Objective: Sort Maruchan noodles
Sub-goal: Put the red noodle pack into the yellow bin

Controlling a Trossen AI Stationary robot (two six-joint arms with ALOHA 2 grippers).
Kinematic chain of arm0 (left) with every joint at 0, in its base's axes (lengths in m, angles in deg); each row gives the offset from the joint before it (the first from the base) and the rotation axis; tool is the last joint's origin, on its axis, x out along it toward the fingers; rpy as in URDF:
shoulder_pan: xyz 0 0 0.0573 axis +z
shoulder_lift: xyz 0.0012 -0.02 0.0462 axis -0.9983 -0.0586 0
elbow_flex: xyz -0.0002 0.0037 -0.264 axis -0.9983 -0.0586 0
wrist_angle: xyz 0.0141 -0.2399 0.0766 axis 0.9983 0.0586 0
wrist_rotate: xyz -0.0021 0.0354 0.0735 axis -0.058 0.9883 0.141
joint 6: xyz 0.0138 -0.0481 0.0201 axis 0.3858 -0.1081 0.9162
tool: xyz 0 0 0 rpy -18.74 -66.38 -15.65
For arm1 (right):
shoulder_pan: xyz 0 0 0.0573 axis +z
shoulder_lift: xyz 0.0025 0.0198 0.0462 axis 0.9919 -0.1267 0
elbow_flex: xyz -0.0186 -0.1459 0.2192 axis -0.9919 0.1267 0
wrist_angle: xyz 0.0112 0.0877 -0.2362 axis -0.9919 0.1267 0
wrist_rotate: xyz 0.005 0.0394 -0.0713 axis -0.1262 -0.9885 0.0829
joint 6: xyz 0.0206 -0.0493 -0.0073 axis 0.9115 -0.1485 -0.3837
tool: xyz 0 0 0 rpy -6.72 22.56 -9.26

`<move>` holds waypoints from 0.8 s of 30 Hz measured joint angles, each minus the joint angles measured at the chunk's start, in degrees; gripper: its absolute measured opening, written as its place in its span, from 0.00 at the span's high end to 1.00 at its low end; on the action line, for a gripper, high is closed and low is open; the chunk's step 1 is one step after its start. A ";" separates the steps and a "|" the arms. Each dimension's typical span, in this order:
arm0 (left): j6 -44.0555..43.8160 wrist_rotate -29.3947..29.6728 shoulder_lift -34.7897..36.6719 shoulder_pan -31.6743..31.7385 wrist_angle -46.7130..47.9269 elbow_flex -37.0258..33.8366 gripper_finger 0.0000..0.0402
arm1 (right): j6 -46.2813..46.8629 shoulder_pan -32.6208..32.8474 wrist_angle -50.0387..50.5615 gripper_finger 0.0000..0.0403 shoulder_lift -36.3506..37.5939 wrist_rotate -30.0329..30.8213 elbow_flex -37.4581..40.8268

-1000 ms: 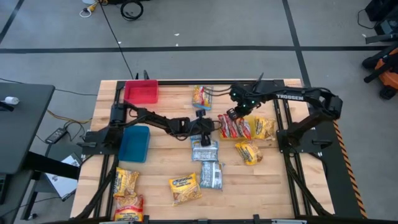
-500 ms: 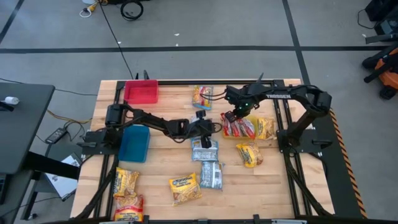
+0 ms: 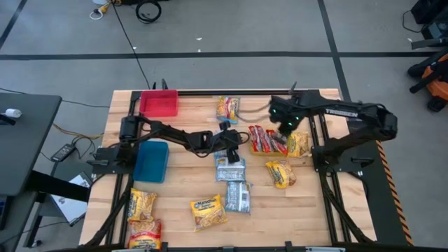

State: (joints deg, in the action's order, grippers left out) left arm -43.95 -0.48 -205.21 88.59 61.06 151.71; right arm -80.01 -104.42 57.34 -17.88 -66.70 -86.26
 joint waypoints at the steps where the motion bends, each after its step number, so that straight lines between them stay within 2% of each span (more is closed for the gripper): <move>1: 0.20 -0.07 -0.28 0.12 -0.28 -0.02 0.87 | -3.38 0.62 1.06 0.85 0.68 0.73 1.21; 4: 0.36 -0.20 -1.70 0.39 -1.87 -0.02 0.87 | -9.70 2.45 1.03 0.87 1.93 0.49 5.46; 9: 0.45 -0.62 -3.63 0.90 -3.90 0.73 0.87 | -14.31 5.74 -3.08 0.91 0.98 -1.41 11.17; 18: 2.61 -2.77 -9.88 0.55 -1.30 8.62 0.87 | -13.32 9.40 -17.12 0.98 -3.72 -3.80 13.68; 24: 3.56 -2.08 -10.62 0.21 1.65 10.91 0.87 | -11.20 7.77 -21.68 0.98 -0.53 -3.47 13.49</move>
State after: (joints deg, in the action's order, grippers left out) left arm -40.39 -2.56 -215.82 88.79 62.71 162.62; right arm -91.21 -96.65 35.66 -18.41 -70.17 -72.78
